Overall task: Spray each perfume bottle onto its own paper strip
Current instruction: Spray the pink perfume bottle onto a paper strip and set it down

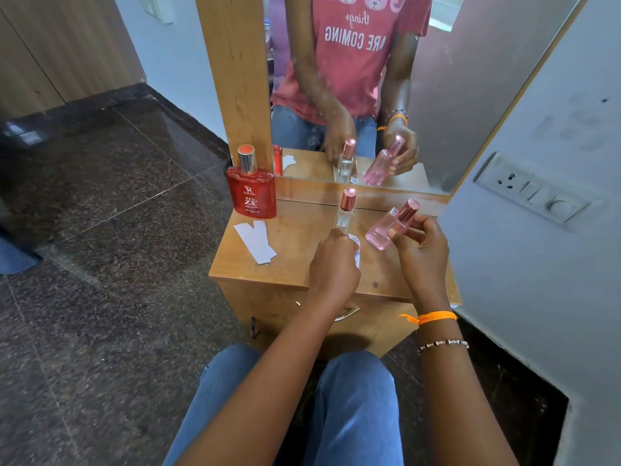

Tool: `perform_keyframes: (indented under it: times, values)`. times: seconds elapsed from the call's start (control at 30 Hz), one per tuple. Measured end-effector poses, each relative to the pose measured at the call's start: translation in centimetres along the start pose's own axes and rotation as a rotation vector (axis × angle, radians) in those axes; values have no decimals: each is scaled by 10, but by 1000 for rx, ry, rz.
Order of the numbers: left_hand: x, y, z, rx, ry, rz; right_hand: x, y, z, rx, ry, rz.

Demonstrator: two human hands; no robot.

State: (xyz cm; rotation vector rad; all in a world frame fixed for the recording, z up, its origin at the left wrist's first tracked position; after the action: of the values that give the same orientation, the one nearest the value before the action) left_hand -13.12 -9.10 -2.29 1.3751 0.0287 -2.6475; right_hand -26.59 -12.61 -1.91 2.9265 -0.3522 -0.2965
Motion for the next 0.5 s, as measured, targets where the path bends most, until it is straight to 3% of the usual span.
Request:
perform_keyframes:
  times: [0.23, 0.5]
  values:
    - [6, -13, 0, 119, 212, 45, 3, 0, -2, -54, -5, -51]
    - [15, -12, 1, 153, 200, 60, 4, 7, -5, -92, -17, -88]
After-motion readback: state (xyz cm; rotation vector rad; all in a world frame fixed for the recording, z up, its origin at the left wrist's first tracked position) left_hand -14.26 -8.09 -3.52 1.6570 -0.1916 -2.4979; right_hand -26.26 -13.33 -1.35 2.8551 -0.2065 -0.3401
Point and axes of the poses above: each hand's wrist, its own y-axis towards the middle knuckle, its own x-axis out of the palm, z = x × y, the point moved 3 cm from there along y, towards the middle knuckle, and after that the axes turned 4 degrees about y, right-handed, at the moved point
